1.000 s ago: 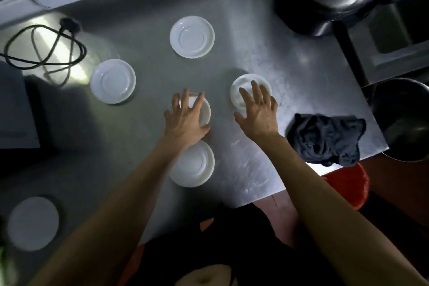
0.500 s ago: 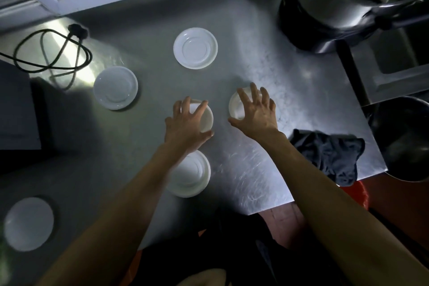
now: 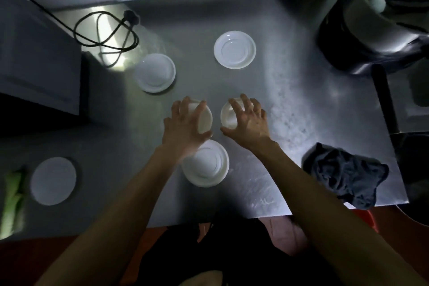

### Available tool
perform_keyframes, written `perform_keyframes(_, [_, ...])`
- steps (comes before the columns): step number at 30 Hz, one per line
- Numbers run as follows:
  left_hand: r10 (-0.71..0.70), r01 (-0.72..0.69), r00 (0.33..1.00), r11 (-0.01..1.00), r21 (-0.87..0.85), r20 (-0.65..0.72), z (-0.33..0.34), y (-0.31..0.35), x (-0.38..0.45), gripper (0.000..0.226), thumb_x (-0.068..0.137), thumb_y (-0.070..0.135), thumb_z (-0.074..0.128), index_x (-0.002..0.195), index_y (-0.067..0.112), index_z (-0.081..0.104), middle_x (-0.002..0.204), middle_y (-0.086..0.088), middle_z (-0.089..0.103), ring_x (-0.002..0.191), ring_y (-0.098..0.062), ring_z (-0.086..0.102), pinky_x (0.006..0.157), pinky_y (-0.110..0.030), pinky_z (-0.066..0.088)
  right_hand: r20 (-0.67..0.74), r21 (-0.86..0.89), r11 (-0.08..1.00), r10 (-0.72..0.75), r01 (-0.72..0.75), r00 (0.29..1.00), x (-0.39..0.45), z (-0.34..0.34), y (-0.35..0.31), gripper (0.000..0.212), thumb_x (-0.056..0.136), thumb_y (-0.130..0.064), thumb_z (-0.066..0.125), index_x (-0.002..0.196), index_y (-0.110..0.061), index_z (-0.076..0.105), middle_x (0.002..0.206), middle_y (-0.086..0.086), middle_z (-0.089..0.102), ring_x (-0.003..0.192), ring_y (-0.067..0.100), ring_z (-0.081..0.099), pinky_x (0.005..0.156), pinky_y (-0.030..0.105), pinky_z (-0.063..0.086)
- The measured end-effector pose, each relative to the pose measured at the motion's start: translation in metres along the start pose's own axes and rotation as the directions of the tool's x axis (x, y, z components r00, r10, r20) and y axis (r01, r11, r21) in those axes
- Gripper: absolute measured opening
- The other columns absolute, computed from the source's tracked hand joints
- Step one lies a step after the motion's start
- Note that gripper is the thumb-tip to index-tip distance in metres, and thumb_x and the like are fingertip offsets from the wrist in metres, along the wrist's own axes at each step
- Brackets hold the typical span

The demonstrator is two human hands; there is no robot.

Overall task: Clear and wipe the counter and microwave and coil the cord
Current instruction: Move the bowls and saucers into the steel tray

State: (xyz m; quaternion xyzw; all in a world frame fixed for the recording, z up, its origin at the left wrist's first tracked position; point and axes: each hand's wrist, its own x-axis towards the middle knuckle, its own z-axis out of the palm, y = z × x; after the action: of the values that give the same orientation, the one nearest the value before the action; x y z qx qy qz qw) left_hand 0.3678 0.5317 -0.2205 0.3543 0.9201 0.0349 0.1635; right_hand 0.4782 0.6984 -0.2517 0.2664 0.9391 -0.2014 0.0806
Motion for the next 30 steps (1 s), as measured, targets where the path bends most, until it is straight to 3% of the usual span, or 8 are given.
perform_keyframes(6, [-0.119, 0.119, 0.993, 0.993, -0.007, 0.005, 0.000, -0.046, -0.040, 0.093, 0.077, 0.070, 0.061, 0.151, 0.041, 0.014, 0.161, -0.005, 0.009, 0.146, -0.035, 0.011, 0.106, -0.059, 0.034, 0.050, -0.024, 0.997, -0.078, 0.079, 0.996, -0.012, 0.016, -0.057, 0.094, 0.076, -0.067, 0.068, 0.152, -0.034, 0.024, 0.163, 0.005, 0.016, 0.146, 0.035, 0.018, 0.115, 0.055, 0.023])
perform_keyframes(19, [-0.292, 0.278, 0.954, 0.946, -0.165, -0.072, -0.001, -0.156, -0.181, 0.091, 0.079, 0.061, 0.066, 0.152, 0.041, 0.015, 0.161, -0.004, 0.006, 0.146, -0.033, 0.006, 0.110, -0.057, 0.030, -0.006, -0.107, 0.970, -0.222, 0.220, 0.975, -0.089, 0.037, -0.177, 0.092, 0.075, -0.064, 0.069, 0.152, -0.033, 0.028, 0.162, 0.005, 0.020, 0.145, 0.035, 0.020, 0.112, 0.054, 0.028])
perform_keyframes(24, [-0.341, 0.317, 0.936, 0.925, -0.209, -0.089, 0.001, -0.214, -0.252, 0.090, 0.077, 0.060, 0.066, 0.150, 0.040, 0.019, 0.159, -0.005, 0.007, 0.145, -0.035, 0.006, 0.106, -0.061, 0.035, -0.008, -0.145, 0.937, -0.323, 0.319, 0.946, -0.126, 0.052, -0.233, 0.092, 0.077, -0.064, 0.068, 0.153, -0.032, 0.027, 0.162, 0.006, 0.021, 0.145, 0.036, 0.021, 0.113, 0.055, 0.029])
perform_keyframes(30, [-0.476, 0.431, 0.874, 0.854, -0.290, -0.102, -0.001, -0.273, -0.329, 0.091, 0.079, 0.059, 0.065, 0.152, 0.044, 0.013, 0.160, 0.000, -0.001, 0.146, -0.032, 0.002, 0.109, -0.061, 0.026, 0.023, -0.158, 0.877, -0.456, 0.454, 0.890, -0.160, 0.077, -0.311, 0.090, 0.079, -0.067, 0.064, 0.153, -0.034, 0.024, 0.163, 0.004, 0.017, 0.146, 0.034, 0.018, 0.114, 0.054, 0.027])
